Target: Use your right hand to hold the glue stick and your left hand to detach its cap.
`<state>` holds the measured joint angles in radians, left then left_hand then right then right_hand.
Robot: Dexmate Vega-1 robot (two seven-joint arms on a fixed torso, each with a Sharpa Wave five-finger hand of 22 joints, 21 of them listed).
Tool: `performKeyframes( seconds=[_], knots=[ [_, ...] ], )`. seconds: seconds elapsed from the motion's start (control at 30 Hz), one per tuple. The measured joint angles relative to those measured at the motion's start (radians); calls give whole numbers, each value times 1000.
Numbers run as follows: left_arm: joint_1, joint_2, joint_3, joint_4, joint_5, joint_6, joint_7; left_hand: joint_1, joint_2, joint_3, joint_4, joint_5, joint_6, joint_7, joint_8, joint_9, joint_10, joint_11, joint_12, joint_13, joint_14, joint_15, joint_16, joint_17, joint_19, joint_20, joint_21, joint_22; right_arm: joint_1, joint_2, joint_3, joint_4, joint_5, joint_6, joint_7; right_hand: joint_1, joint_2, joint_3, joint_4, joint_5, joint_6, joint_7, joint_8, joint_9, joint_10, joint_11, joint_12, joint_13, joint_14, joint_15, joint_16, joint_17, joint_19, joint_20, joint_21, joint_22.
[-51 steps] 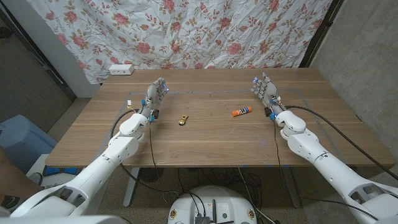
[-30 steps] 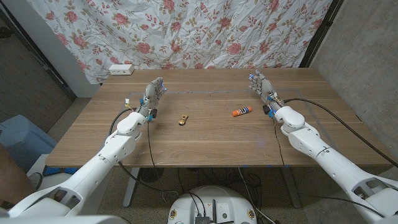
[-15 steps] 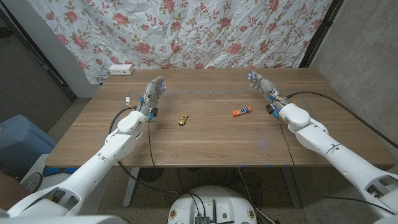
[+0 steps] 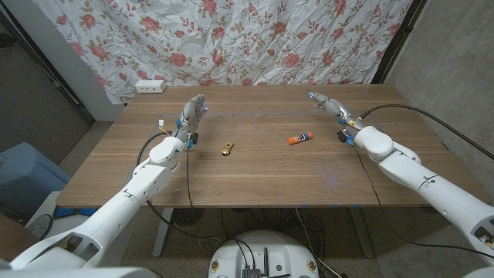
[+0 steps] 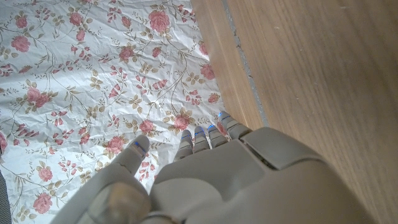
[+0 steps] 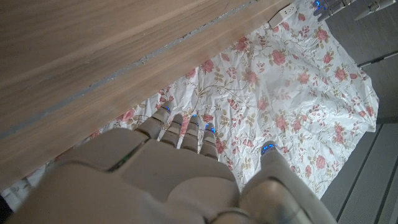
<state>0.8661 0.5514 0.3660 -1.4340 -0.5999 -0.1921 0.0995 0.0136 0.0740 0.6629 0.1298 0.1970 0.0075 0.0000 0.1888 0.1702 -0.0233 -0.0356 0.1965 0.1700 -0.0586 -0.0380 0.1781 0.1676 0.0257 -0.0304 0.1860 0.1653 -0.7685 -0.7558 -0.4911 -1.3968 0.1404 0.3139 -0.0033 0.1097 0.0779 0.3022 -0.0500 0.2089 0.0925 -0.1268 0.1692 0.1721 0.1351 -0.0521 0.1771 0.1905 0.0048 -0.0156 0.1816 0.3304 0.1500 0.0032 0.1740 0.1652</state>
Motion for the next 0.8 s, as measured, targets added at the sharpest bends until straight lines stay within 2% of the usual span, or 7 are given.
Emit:
performKeyframes(
  seconds=[0.17,0.3,0.33,0.37,0.53,0.77,0.8],
  knots=[
    [11,2,-2,-24,2,7,12,0,0,0,0,0,0,0,0,0,0,0,0,0,9,2,0,0,0,0,0,0,19,-33,-16,7,-58,24,11,0,0,1,-4,-5,-36,-14,0,0,-18,-4,0,0,-16,5,0,-10,0,22,4,0],
    [22,3,-6,-41,2,7,12,0,0,4,-4,0,0,0,0,0,7,0,0,0,9,2,0,0,0,0,0,0,19,-33,-16,7,-112,38,20,0,0,0,-11,-8,-57,-22,0,0,-31,-12,0,0,-37,12,0,-17,-13,35,4,0],
    [23,3,-6,-42,2,7,12,0,0,4,-4,0,1,1,0,0,7,0,0,0,9,2,0,0,0,0,0,0,39,-61,-35,12,-133,38,21,0,0,3,-14,-8,-58,-22,0,0,-36,-14,0,0,-44,10,0,-19,-17,38,4,0],
    [26,3,-8,-48,2,31,56,0,0,4,-4,0,4,4,0,0,7,0,0,0,9,2,0,0,0,0,0,0,41,-66,-38,10,-148,35,22,0,0,2,-21,-8,-67,-23,0,0,-41,-16,0,0,-50,6,0,-22,-29,36,4,0],
    [32,3,-10,-58,2,37,67,0,0,4,-4,0,4,4,0,0,14,0,0,0,9,2,0,0,4,-4,8,0,52,-94,-50,-15,-222,14,30,13,-3,6,-33,-8,-102,-27,0,0,-59,-19,0,-5,-70,9,0,-33,-52,27,4,0],
    [35,3,-12,-60,-3,40,69,0,0,4,-4,0,7,0,0,0,14,0,0,0,14,8,0,0,4,-4,8,0,52,-94,-50,-15,-303,-15,47,29,-3,11,-47,-14,-125,-43,0,0,-75,-25,0,-5,-92,21,0,-43,-70,31,4,0],
    [35,4,-12,-61,-3,40,69,0,0,4,-4,0,7,0,0,0,14,0,0,0,14,8,0,0,4,-4,8,0,70,-129,-66,-50,-315,-19,50,29,-3,14,-49,-14,-127,-45,0,0,-75,-25,0,-5,-92,21,0,-43,-70,31,4,0]
  ],
)
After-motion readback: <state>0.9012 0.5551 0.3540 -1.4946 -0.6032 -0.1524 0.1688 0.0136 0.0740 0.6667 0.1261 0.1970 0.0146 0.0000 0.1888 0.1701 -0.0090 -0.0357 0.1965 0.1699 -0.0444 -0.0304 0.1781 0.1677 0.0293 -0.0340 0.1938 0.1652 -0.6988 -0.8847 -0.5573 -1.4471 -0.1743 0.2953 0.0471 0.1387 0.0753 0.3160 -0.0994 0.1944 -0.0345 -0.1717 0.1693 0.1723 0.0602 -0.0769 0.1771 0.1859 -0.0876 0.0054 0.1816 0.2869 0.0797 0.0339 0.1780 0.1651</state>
